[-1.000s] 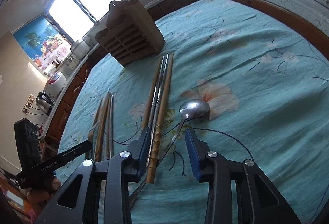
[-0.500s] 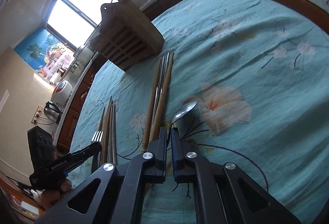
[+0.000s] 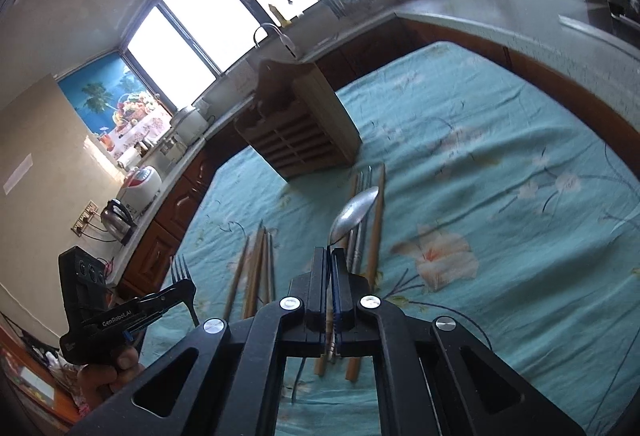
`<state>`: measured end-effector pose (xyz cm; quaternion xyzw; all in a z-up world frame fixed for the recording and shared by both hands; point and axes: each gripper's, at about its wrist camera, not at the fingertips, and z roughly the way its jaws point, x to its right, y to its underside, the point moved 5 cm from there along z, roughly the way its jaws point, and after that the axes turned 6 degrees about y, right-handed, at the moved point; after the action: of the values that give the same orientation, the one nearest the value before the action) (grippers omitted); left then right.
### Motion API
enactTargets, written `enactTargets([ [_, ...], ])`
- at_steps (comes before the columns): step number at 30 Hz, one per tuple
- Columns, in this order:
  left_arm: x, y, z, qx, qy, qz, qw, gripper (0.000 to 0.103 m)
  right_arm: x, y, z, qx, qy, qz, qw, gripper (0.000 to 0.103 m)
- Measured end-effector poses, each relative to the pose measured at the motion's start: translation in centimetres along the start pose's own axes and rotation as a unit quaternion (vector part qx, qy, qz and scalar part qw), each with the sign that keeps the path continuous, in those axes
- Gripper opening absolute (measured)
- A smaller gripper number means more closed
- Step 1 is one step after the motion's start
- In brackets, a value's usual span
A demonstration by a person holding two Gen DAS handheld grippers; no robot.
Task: Organize utensils
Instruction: 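Lift the fork with the left gripper while the right gripper carries the spoon to the wooden holder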
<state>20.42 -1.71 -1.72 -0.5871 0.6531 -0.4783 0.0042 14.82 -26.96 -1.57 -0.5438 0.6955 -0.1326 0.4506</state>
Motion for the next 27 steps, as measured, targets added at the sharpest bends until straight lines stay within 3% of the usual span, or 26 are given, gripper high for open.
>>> enactTargets([
  [9,1.2,-2.7,-2.6,0.057,0.000,0.015,0.9983,0.002,-2.6,-2.8,-1.5,0.051,0.001,-0.042,0.998,0.002],
  [18,1.2,-5.3,-2.3,0.079,-0.010,0.025,0.9965,0.002,-4.0,-5.7,-0.8,0.084,0.006,-0.061,0.995,0.002],
  [27,2.3,-11.9,-1.0,0.120,-0.026,0.062,0.9905,0.002,-5.5,-10.7,0.9,0.129,0.010,-0.077,0.989,0.002],
])
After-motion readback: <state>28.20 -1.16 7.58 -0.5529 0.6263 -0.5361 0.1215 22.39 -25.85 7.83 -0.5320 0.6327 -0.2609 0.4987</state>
